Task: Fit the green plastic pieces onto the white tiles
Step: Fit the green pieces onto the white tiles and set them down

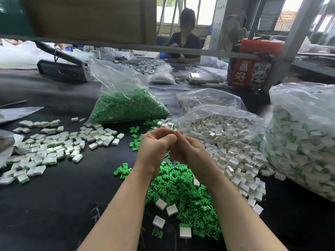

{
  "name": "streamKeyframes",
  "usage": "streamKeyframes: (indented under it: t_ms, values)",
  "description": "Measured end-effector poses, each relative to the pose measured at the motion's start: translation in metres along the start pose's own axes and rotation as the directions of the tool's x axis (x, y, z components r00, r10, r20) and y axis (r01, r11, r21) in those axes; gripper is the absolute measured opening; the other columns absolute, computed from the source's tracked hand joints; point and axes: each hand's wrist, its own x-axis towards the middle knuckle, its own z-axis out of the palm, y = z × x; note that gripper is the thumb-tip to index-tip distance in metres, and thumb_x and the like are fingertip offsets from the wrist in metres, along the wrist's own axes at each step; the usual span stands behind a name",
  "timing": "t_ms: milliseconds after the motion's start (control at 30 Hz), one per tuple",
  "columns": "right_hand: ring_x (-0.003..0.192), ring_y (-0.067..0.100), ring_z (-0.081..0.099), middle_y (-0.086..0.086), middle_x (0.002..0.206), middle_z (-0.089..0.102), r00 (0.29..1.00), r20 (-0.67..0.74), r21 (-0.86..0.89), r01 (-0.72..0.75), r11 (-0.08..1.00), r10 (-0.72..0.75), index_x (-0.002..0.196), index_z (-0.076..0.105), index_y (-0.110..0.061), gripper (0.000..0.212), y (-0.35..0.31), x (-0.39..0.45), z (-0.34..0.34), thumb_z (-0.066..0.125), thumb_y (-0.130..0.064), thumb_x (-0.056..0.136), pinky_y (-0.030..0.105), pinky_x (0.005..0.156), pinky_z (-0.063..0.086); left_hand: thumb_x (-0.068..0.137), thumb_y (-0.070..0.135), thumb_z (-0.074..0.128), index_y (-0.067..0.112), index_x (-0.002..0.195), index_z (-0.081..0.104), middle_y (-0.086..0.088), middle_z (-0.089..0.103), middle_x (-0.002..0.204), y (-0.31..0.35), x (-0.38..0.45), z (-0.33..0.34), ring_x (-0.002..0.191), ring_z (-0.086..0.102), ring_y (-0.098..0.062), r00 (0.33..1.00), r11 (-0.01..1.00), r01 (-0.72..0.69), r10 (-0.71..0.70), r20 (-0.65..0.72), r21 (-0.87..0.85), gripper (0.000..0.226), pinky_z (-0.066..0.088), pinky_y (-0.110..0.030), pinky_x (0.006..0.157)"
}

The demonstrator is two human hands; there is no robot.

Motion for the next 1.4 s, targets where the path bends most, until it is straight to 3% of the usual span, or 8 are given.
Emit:
streamKeyframes:
  t_ms: [267,467,633,767,900,1000,1200,1400]
  values:
    - [0.044,0.006,0.051,0.003,0.058,0.054,0.999,-0.044,0.002,-0.006,1.000,0.006,0.098,0.058,0.018,0.049,0.004,0.001,-0.001,0.044,-0.028,0.102,0.015,0.042,0.037,0.088,-0.009,0.052,-0.010,0.087,0.063,-0.027,0.058,0.076,0.000,-0.001,0.003,0.040,0.049,-0.024,0.996,0.993,0.089,-0.089,-0.005,-0.081,0.011,0.041,-0.025,0.034]
    - [0.050,0.020,0.051,0.011,0.058,0.058,0.996,-0.086,-0.046,-0.004,0.999,0.000,0.085,0.064,0.006,0.048,0.006,0.002,0.000,0.047,-0.037,0.100,0.031,0.051,0.041,0.089,-0.009,0.052,-0.004,0.082,0.063,-0.034,0.058,0.090,-0.001,-0.002,0.003,0.047,0.053,-0.026,0.995,0.990,0.104,-0.104,0.009,-0.096,0.014,0.044,-0.028,0.038]
    - [0.046,0.016,0.050,0.004,0.051,0.054,0.994,-0.111,-0.057,0.018,0.998,-0.024,0.079,0.065,0.003,0.044,0.007,0.003,-0.002,0.050,-0.033,0.100,0.033,0.050,0.038,0.088,-0.010,0.050,0.005,0.075,0.072,-0.018,0.065,0.068,0.000,-0.004,0.006,0.043,0.055,-0.020,0.995,0.982,0.102,-0.099,0.029,-0.157,0.030,0.044,-0.026,0.038]
    - [0.054,0.026,0.046,0.006,0.054,0.052,0.992,-0.125,-0.029,0.019,0.999,-0.022,0.087,0.057,0.018,0.048,0.010,0.003,-0.001,0.051,-0.028,0.100,0.047,0.056,0.040,0.089,-0.009,0.051,0.005,0.085,0.070,-0.015,0.072,0.077,0.001,-0.005,0.009,0.049,0.056,-0.021,0.992,0.974,0.124,-0.126,0.002,-0.191,0.024,0.044,-0.027,0.040]
    - [0.049,0.014,0.047,-0.003,0.051,0.050,0.990,-0.136,-0.027,0.035,0.999,-0.039,0.078,0.061,0.003,0.038,0.012,0.005,-0.001,0.050,-0.025,0.101,0.035,0.049,0.040,0.088,-0.010,0.050,0.003,0.086,0.068,-0.003,0.060,0.050,0.002,-0.007,0.011,0.036,0.048,-0.012,0.992,0.973,0.122,-0.128,-0.018,-0.196,0.022,0.041,-0.022,0.035]
    - [0.048,0.010,0.046,-0.004,0.052,0.049,0.987,-0.152,-0.027,0.042,0.999,-0.046,0.078,0.061,0.003,0.038,0.015,0.005,-0.001,0.050,-0.025,0.101,0.023,0.046,0.038,0.087,-0.011,0.050,0.003,0.084,0.068,-0.004,0.059,0.049,0.003,-0.007,0.012,0.036,0.048,-0.012,0.991,0.971,0.121,-0.129,-0.024,-0.208,0.023,0.043,-0.022,0.037]
    - [0.047,0.010,0.043,-0.003,0.052,0.046,0.992,-0.116,-0.007,0.039,0.999,-0.040,0.073,0.057,0.002,0.047,0.012,0.004,-0.002,0.048,-0.036,0.100,0.022,0.045,0.036,0.088,-0.010,0.050,0.003,0.085,0.068,-0.001,0.056,0.047,0.005,-0.007,0.011,0.037,0.050,-0.012,0.993,0.977,0.111,-0.115,-0.011,-0.184,0.022,0.044,-0.023,0.038]
    - [0.047,0.006,0.040,-0.005,0.057,0.047,0.995,0.003,0.321,-0.100,0.942,0.104,0.074,0.052,-0.014,0.048,0.004,0.004,-0.002,0.034,-0.050,0.100,0.017,0.043,0.034,0.085,-0.004,0.064,0.007,0.097,0.072,-0.007,0.073,0.075,0.007,-0.005,0.002,0.061,0.066,-0.010,0.996,0.985,0.070,-0.062,0.056,-0.158,0.018,0.053,-0.017,0.059]
